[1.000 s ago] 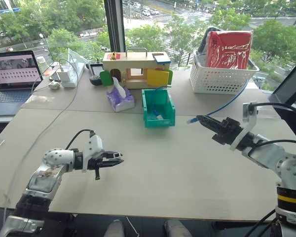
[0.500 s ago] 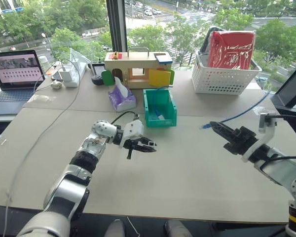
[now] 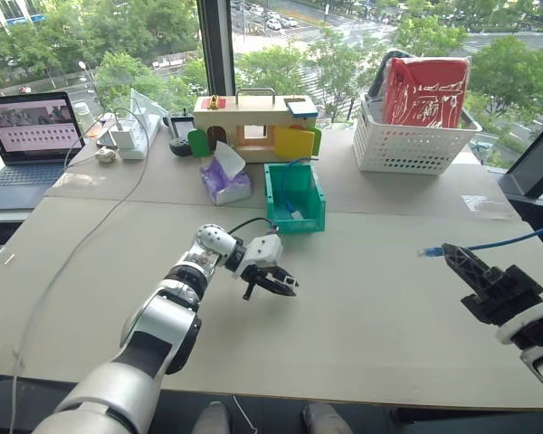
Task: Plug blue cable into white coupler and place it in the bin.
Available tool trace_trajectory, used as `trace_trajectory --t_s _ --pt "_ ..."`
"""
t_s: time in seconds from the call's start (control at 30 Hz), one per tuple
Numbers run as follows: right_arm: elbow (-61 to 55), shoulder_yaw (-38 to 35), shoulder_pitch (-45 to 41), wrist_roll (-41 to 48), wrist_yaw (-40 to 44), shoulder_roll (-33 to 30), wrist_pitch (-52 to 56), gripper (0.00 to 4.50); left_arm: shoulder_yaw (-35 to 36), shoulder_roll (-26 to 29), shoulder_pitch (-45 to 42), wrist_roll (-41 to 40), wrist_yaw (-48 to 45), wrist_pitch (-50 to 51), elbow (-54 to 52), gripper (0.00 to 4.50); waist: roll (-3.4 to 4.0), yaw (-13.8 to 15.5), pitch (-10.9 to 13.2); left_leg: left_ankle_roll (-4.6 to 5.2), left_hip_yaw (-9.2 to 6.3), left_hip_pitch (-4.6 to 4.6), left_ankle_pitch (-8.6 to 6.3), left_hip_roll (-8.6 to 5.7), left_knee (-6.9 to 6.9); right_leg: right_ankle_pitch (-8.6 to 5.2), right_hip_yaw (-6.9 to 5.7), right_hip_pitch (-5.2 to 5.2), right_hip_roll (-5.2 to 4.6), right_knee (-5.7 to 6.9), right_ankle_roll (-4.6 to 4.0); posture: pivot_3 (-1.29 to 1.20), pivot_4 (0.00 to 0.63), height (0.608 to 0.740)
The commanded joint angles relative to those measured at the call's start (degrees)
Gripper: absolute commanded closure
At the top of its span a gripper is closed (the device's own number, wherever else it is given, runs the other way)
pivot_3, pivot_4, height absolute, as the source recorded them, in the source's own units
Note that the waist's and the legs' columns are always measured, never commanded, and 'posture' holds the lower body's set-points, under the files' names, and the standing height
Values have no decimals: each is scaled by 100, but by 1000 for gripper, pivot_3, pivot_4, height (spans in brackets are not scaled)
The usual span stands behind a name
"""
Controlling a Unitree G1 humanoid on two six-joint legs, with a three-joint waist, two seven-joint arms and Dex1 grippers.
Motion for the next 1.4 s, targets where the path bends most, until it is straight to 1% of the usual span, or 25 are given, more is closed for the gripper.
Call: trace_trajectory --t_s 0.03,0.17,0.4,0.47,0.5,0.73,0.77,0.93,1.07,1.1,1.17,1.23,1.33,1.4 --pt "-274 -268 187 216 -78 -131 -365 4500 148 -69 -124 84 -96 -143 68 4006 0 0 0 0 0 1 0 0 0 0 0 1 0 0 0 0 150 724" --pt "-306 -166 231 271 -136 -247 -537 4500 202 -184 -64 121 -233 -241 67 4006 0 8 0 0 0 2 0 -1 0 0 0 2 0 -1 0 0 150 724" --pt "-184 -59 171 363 -150 -506 -666 4500 179 -324 72 358 -204 -375 72 4006 0 10 0 0 -2 2 0 0 0 0 0 3 0 -1 0 0 150 724" --pt "-148 -36 164 382 -138 -559 -682 4500 155 -307 98 442 -159 -369 76 3003 0 12 0 0 -2 2 0 -1 0 0 0 3 0 -1 0 0 150 724" --pt "-139 -23 160 389 -134 -580 -688 4500 147 -290 110 486 -124 -375 79 2821 0 13 0 0 -2 2 0 -1 0 0 0 3 0 -1 0 0 150 724" --pt "-56 115 83 413 -104 -669 -699 4500 317 -152 80 485 113 -290 64 206 0 12 0 1 -2 2 0 0 0 0 0 3 0 0 0 0 150 724" --pt "-27 155 51 417 -87 -683 -689 4500 371 -115 62 440 102 -241 45 88 0 12 0 1 -2 2 0 0 0 0 0 3 0 -1 0 0 150 724" --pt "137 402 -155 388 4 -736 -632 4500 627 87 110 189 -143 -1 -136 88 0 7 0 1 -2 4 1 0 0 0 0 3 0 2 -1 0 150 724" --pt "309 645 -386 321 97 -753 -592 4500 491 360 348 -299 -237 456 -622 88 2 0 -1 1 -2 5 1 1 0 0 0 3 0 3 -1 0 150 724" --pt "353 711 -449 302 123 -754 -581 4500 447 466 437 -502 -237 654 -849 88 2 6 -1 1 -2 5 1 1 0 0 -1 3 0 4 -1 0 150 724" --pt "524 893 -634 234 230 -762 -529 4500 340 816 717 -1123 -237 1305 -1666 88 2 -28 -1 1 -3 5 1 2 0 1 -1 3 1 4 -1 0 150 724" --pt "671 1040 -796 173 320 -766 -483 4500 187 1157 1003 -1569 -237 1849 -2458 88 3 -60 -1 1 -4 5 1 4 0 1 -1 1 1 9 -2 0 150 724" --pt "865 1239 -1049 83 449 -770 -425 4500 188 1582 1317 -1792 -237 2328 -3314 88 4 -68 -2 5 -5 5 4 5 1 1 -2 3 2 9 -2 0 150 724" --pt "980 1339 -1205 35 517 -762 -390 4500 344 1787 1445 -1894 -222 2946 -3773 88 5 -65 -3 5 -5 6 5 5 1 1 -3 2 1 9 -2 0 150 724"
